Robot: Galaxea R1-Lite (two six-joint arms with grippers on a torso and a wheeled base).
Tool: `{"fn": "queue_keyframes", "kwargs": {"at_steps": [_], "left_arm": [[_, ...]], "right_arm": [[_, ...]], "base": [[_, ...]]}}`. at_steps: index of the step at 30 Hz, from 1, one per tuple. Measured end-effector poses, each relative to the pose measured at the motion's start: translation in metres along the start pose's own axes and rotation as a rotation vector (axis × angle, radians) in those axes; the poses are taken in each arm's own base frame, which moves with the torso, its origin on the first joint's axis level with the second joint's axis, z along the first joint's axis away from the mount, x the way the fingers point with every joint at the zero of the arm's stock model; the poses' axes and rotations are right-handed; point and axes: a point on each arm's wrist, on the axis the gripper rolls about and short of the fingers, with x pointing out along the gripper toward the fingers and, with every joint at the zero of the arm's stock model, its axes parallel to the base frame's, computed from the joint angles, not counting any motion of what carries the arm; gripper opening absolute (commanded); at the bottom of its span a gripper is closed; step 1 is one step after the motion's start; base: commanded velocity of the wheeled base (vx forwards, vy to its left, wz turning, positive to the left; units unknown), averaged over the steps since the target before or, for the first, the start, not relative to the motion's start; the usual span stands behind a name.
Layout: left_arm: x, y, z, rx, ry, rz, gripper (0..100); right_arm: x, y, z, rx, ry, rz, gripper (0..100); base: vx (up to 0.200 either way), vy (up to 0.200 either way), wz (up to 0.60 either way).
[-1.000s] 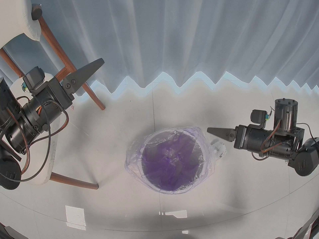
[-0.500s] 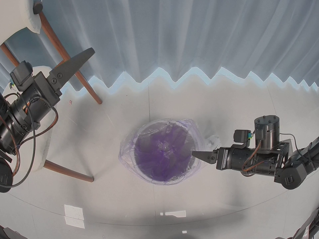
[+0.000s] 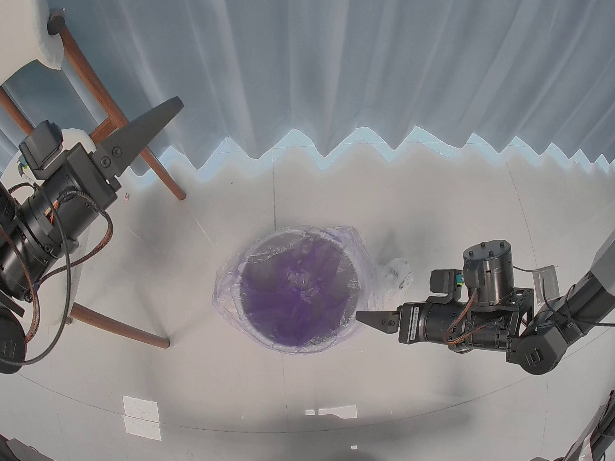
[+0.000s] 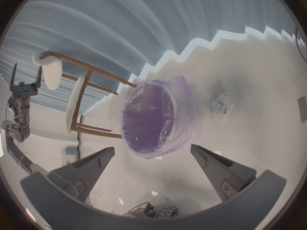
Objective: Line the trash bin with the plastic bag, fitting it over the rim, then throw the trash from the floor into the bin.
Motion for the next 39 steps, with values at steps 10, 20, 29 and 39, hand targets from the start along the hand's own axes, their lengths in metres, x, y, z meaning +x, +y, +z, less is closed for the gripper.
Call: {"fn": "queue_keyframes", "kwargs": {"at_steps": [10, 20, 29, 39], "left_arm": [[0.006, 0.003, -0.010, -0.046, 0.037, -0.002, 100], [0.007, 0.004, -0.012, -0.042, 0.041, -0.001, 100], [0.005, 0.005, -0.010, -0.016, 0.036, 0.007, 100], [-0.007, 0.017, -0.027, 0.083, 0.148, 0.109, 100]], "right_arm": [[0.001, 0.004, -0.002, -0.020, -0.052, 0.037, 100], [0.010, 0.006, -0.012, -0.025, -0.028, 0.024, 100], [0.016, 0.002, -0.017, -0.023, -0.012, 0.014, 100], [0.021, -0.014, -0.009, -0.004, -0.049, -0.063, 100]], "base": [[-0.140, 0.000, 0.00], [-0.100, 0.000, 0.00], [0.000, 0.000, 0.00], [0.000, 0.000, 0.00]]}}
